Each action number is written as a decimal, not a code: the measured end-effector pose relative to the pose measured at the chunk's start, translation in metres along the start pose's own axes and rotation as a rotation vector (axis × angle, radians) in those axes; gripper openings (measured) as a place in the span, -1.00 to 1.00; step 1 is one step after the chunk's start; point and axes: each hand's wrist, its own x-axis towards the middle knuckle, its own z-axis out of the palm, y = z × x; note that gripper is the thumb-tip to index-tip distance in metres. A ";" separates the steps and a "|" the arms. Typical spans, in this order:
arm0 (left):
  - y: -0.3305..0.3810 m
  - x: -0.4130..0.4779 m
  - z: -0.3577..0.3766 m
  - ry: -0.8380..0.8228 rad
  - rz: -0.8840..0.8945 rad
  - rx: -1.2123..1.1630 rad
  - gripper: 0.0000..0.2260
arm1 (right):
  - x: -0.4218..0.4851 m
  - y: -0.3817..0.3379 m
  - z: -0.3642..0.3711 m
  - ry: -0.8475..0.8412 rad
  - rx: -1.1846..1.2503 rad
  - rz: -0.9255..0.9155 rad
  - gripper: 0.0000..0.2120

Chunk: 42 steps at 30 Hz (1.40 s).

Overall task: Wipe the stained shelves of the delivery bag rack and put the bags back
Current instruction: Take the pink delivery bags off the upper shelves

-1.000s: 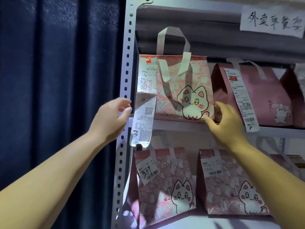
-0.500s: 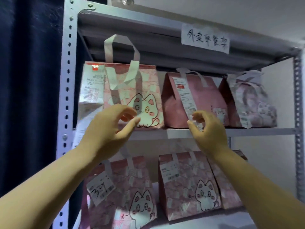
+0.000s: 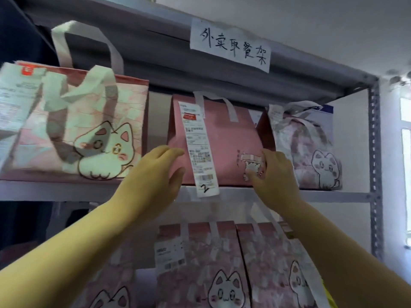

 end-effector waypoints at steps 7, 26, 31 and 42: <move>0.002 0.003 0.037 -0.012 -0.149 0.068 -0.59 | 0.019 0.019 0.012 -0.156 0.073 0.071 -0.42; -0.010 -0.006 0.029 0.008 -0.294 0.047 -0.59 | 0.019 0.024 0.020 -0.095 0.254 0.022 -0.69; 0.001 -0.006 0.017 0.060 -0.164 0.076 -0.63 | 0.009 0.017 0.009 0.056 0.269 0.012 -0.57; 0.048 -0.002 0.023 0.003 0.092 -0.059 -0.76 | -0.027 0.035 -0.034 0.186 0.240 -0.088 -0.86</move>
